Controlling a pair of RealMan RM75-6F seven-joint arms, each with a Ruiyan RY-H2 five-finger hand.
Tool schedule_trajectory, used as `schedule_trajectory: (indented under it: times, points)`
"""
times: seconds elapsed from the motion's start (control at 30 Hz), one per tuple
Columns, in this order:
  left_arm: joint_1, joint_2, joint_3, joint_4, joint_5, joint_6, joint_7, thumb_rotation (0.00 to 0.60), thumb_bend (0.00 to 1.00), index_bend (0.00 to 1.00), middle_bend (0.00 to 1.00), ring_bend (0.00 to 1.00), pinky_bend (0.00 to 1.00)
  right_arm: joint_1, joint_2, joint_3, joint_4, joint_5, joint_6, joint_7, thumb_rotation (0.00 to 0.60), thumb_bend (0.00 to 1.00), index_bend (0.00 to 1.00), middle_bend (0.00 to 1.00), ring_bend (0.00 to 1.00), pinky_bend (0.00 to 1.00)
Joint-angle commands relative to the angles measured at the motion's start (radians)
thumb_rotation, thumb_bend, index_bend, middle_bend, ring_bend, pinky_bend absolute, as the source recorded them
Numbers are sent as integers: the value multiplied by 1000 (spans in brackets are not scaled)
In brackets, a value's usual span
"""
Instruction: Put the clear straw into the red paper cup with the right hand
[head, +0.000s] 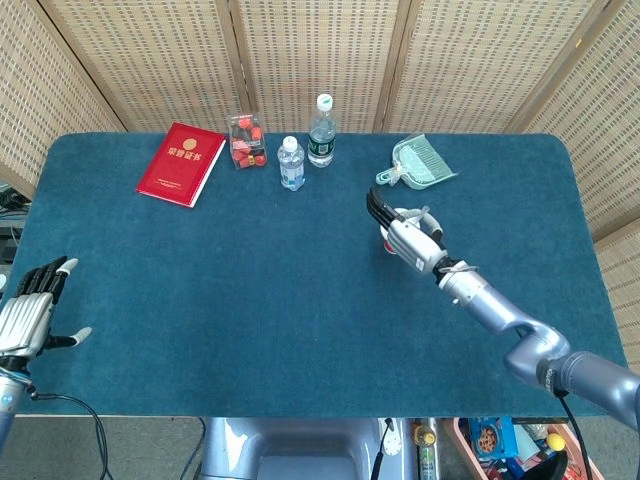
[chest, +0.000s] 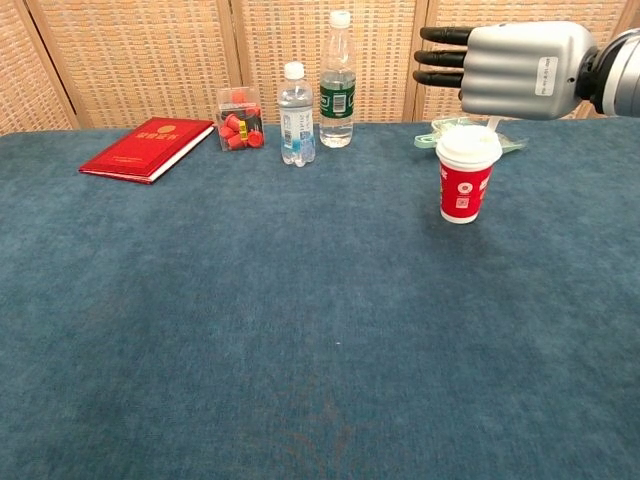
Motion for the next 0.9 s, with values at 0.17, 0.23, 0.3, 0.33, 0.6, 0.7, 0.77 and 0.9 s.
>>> schedule_trajectory:
  times: [0.17,0.23,0.3,0.33,0.6,0.7,0.77,0.9]
  points:
    - [1,0,2,-2,5,4,3,600,204,0,0,0,0,4,-35,5,28,44,-30,-29,600,505,618,72,0,1]
    - [0,-1,3,-2,4,3,5,600,203,0,0,0,0,2,-42,1,27,57,-37,-30,600,504,557,61,0,0]
    - [0,-1,3,-1,2,1,6,600,204,0,0,0,0,1,-44,-1,23,64,-39,-30,600,505,484,49,0,0]
    - [-1,-2,3,-1,1,0,6,600,204,0,0,0,0,0,-45,-2,22,68,-39,-31,600,505,417,35,0,0]
    - [-1,-2,3,-3,2,3,7,600,204,0,0,0,0,-5,-40,1,-4,83,-14,-25,600,348,79,0,0,0]
    - [0,-2,5,-6,8,8,8,600,204,0,0,0,0,-15,-30,6,-30,91,11,-14,600,338,79,0,0,0]
    - [1,-1,7,-9,14,11,9,600,204,0,0,0,0,-25,-13,8,-57,88,37,-5,600,323,79,0,0,0]
    - [3,0,11,-11,27,17,7,600,203,0,0,0,0,-63,37,26,-138,85,128,65,600,249,79,0,0,0]
